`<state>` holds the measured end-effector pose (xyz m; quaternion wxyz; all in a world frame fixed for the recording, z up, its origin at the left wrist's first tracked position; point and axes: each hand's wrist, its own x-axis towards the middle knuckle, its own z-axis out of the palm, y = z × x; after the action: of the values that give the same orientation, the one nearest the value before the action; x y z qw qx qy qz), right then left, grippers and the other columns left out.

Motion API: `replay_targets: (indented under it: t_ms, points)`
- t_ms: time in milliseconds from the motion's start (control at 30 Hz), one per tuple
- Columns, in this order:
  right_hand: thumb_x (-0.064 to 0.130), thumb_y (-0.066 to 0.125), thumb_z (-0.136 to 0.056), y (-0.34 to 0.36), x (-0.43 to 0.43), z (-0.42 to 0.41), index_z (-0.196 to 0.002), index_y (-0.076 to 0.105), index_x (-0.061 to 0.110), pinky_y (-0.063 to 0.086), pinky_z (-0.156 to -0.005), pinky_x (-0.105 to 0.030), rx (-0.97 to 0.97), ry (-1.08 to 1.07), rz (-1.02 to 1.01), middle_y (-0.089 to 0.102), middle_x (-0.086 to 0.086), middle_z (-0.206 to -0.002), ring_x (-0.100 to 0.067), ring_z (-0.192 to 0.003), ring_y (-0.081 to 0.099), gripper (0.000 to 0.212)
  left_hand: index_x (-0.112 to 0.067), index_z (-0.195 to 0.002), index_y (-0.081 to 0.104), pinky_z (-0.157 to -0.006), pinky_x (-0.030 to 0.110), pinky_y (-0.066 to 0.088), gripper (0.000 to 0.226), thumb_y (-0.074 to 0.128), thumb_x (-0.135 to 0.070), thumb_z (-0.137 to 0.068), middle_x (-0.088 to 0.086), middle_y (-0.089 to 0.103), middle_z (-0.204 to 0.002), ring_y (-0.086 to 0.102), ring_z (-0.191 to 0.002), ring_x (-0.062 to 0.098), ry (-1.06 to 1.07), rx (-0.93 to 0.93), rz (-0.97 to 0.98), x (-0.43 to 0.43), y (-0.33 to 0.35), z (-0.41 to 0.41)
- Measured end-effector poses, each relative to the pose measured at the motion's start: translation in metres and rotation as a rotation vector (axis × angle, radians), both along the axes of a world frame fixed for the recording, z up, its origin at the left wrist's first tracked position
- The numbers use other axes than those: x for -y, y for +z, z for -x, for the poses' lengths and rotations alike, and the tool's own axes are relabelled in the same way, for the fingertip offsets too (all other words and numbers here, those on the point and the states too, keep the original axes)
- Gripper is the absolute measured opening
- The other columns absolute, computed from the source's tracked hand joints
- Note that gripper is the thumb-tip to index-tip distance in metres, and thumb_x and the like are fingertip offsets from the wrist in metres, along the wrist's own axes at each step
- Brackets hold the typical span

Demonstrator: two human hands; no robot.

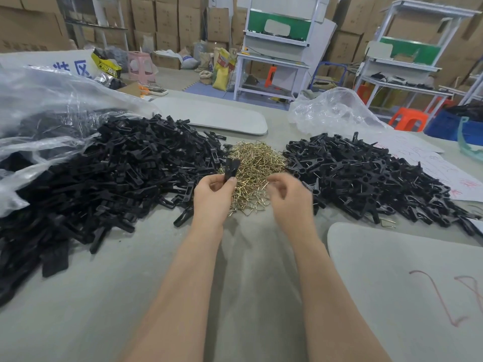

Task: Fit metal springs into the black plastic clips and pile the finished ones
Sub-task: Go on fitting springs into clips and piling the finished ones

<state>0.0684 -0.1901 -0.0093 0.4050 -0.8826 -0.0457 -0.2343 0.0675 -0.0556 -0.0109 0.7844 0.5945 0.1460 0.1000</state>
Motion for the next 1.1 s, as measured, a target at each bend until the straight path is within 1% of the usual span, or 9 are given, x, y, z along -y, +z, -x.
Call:
replay_targets:
  t_ms: [133, 200, 300, 400, 567, 733, 867, 1000, 1100]
  points:
    - [0.005, 0.056, -0.090, 0.010, 0.030, 0.000, -0.105, 0.057, 0.010, 0.049, -0.077, -0.019, 0.225, -0.434, -0.452, 0.062, -0.001, -0.088, -0.023, -0.084, 0.064, 0.016, -0.021, -0.090, 0.056, -0.098, 0.038, 0.048, 0.013, 0.068, -0.017, -0.086, 0.003, 0.060, -0.102, 0.059, -0.098, 0.017, 0.007, -0.011, -0.017, -0.001, -0.001, 0.000]
    - [-0.001, 0.051, -0.088, 0.011, 0.047, 0.000, -0.106, 0.057, 0.006, 0.039, -0.073, -0.004, 0.295, -0.594, -0.482, 0.062, -0.008, -0.099, -0.017, -0.087, 0.058, 0.020, -0.021, -0.091, 0.056, -0.100, 0.040, 0.047, 0.013, 0.068, -0.017, -0.086, 0.002, 0.060, -0.101, 0.059, -0.101, 0.018, 0.009, -0.016, -0.014, -0.001, 0.000, 0.000]
    - [-0.007, 0.044, -0.086, 0.011, 0.061, 0.002, -0.115, 0.055, 0.000, 0.036, -0.085, -0.011, 0.308, -0.698, -0.497, 0.059, -0.016, -0.114, -0.022, -0.101, 0.055, 0.032, -0.021, -0.091, 0.057, -0.100, 0.041, 0.047, 0.013, 0.068, -0.018, -0.086, 0.001, 0.059, -0.100, 0.059, -0.102, 0.018, 0.012, -0.022, -0.014, -0.001, 0.000, 0.001]
    - [-0.007, 0.050, -0.084, 0.011, 0.046, 0.006, -0.117, 0.057, -0.003, 0.025, -0.109, -0.027, 0.301, -0.659, -0.191, 0.058, -0.017, -0.120, -0.033, -0.121, 0.047, 0.035, -0.020, -0.093, 0.057, -0.100, 0.041, 0.047, 0.013, 0.068, -0.018, -0.086, 0.001, 0.059, -0.100, 0.059, -0.102, 0.018, 0.007, -0.023, -0.019, -0.001, 0.000, 0.001]
    - [0.025, 0.059, -0.091, 0.000, -0.005, 0.003, -0.102, 0.068, 0.013, 0.044, -0.094, -0.037, -0.162, -0.104, 0.184, 0.062, -0.007, -0.105, -0.024, -0.100, 0.058, 0.019, -0.023, -0.087, 0.055, -0.100, 0.041, 0.047, 0.014, 0.068, -0.016, -0.086, 0.004, 0.061, -0.101, 0.060, -0.101, 0.020, 0.012, -0.019, -0.034, -0.001, 0.002, 0.003]
    - [0.040, 0.058, -0.091, -0.017, -0.016, -0.004, -0.114, 0.061, 0.016, 0.039, -0.099, -0.040, -0.414, -0.174, 0.387, 0.052, -0.011, -0.122, -0.029, -0.116, 0.048, 0.034, -0.019, -0.088, 0.057, -0.100, 0.041, 0.047, 0.014, 0.068, -0.011, -0.085, 0.012, 0.064, -0.103, 0.062, -0.106, 0.027, 0.001, 0.001, -0.034, -0.001, 0.001, 0.003]
    - [0.024, 0.061, -0.090, -0.017, -0.014, -0.008, -0.105, 0.056, 0.014, 0.039, -0.089, -0.031, -0.420, -0.114, 0.215, 0.057, -0.007, -0.110, -0.026, -0.106, 0.052, 0.018, -0.020, -0.086, 0.058, -0.096, 0.039, 0.049, 0.015, 0.071, -0.013, -0.083, 0.011, 0.066, -0.100, 0.064, -0.101, 0.027, -0.008, 0.008, -0.130, 0.000, -0.001, 0.003]
    - [0.014, 0.065, -0.088, -0.010, -0.002, -0.004, -0.096, 0.060, 0.017, 0.034, -0.064, -0.013, -0.272, -0.074, -0.095, 0.061, 0.001, -0.088, -0.013, -0.080, 0.056, 0.010, -0.022, -0.091, 0.057, -0.072, 0.012, 0.041, 0.015, 0.069, -0.018, -0.084, -0.009, 0.060, -0.087, 0.057, -0.080, 0.005, 0.020, 0.073, -0.535, 0.001, -0.004, 0.004]
    - [0.006, 0.064, -0.088, 0.004, 0.003, 0.000, -0.104, 0.066, 0.011, 0.052, -0.065, -0.015, -0.180, 0.030, -0.518, 0.069, -0.002, -0.078, -0.009, -0.065, 0.065, 0.017, -0.019, -0.100, 0.059, -0.082, 0.027, 0.046, 0.016, 0.066, -0.017, -0.086, -0.003, 0.064, -0.099, 0.060, -0.090, 0.014, -0.010, 0.117, -0.811, 0.006, -0.005, 0.009]
